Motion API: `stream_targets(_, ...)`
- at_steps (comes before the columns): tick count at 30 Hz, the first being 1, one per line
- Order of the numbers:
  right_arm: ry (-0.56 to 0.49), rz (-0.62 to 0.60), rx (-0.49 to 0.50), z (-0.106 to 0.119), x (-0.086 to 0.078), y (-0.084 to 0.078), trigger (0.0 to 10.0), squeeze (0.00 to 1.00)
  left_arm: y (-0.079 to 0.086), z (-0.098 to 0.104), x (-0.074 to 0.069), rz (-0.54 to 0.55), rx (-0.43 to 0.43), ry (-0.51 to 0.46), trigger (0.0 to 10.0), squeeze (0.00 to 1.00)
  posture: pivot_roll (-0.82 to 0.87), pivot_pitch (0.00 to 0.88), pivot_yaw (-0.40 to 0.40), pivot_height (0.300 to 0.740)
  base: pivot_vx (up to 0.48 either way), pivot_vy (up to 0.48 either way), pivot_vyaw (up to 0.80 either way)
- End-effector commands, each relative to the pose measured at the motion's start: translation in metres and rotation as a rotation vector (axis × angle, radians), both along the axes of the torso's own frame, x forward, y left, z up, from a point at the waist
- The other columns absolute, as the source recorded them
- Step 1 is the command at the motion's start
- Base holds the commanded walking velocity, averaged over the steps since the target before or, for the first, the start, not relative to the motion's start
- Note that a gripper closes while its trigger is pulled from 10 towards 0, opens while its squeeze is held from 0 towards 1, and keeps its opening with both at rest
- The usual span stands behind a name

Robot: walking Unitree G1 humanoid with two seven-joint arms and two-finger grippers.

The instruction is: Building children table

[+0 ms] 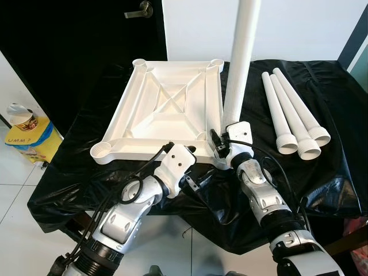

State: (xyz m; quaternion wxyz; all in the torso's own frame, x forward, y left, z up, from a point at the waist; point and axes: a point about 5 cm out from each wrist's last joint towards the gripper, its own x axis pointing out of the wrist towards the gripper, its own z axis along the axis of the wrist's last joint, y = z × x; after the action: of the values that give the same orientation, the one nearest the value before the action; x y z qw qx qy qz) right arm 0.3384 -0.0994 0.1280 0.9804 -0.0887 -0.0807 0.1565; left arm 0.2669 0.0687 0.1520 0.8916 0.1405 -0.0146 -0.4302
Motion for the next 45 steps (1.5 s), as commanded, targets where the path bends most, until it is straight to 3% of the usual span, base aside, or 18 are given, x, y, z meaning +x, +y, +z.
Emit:
stream_targets(1, 0.045, 0.029, -0.05, -0.013, -0.003, 0.003, 10.0, 0.0, -0.001, -0.002, -0.005, -0.064, 0.029, 0.018, 10.0, 0.0, 0.05, 0.011, -0.001, 0.74, 0.0, 0.0, 0.0)
stream_targets(5, 0.032, 0.055, -0.114, -0.017, -0.004, 0.003, 10.0, 0.0, 0.0, -0.001, -0.004, -0.058, 0.031, 0.016, 10.0, 0.0, 0.05, 0.011, 0.001, 0.74, 0.0, 0.0, 0.0)
stream_targets(16, -0.001, 0.101, -0.147, -0.029, -0.013, -0.009, 10.0, 0.0, 0.0, 0.001, -0.005, -0.055, 0.041, 0.003, 10.0, 0.0, 0.05, 0.014, 0.003, 0.74, 0.0, 0.0, 0.0)
stream_targets(34, 0.017, 0.076, -0.134, -0.038, -0.013, -0.018, 10.0, 0.0, 0.002, 0.001, -0.006, -0.055, 0.051, 0.003, 10.0, 0.0, 0.05, 0.018, 0.007, 0.74, 0.0, 0.0, 0.0)
stream_targets(42, 0.109, 0.048, -0.088, -0.044, -0.009, -0.02, 10.0, 0.0, 0.002, 0.002, -0.007, -0.055, 0.056, 0.0, 10.0, 0.0, 0.06, 0.018, 0.006, 0.74, 0.0, 0.0, 0.0)
stream_targets(45, 0.182, 0.031, -0.013, -0.048, -0.007, -0.017, 10.0, 0.0, 0.002, 0.002, -0.006, -0.055, 0.057, -0.002, 10.0, 0.0, 0.06, 0.02, 0.004, 0.74, 0.0, 0.0, 0.0)
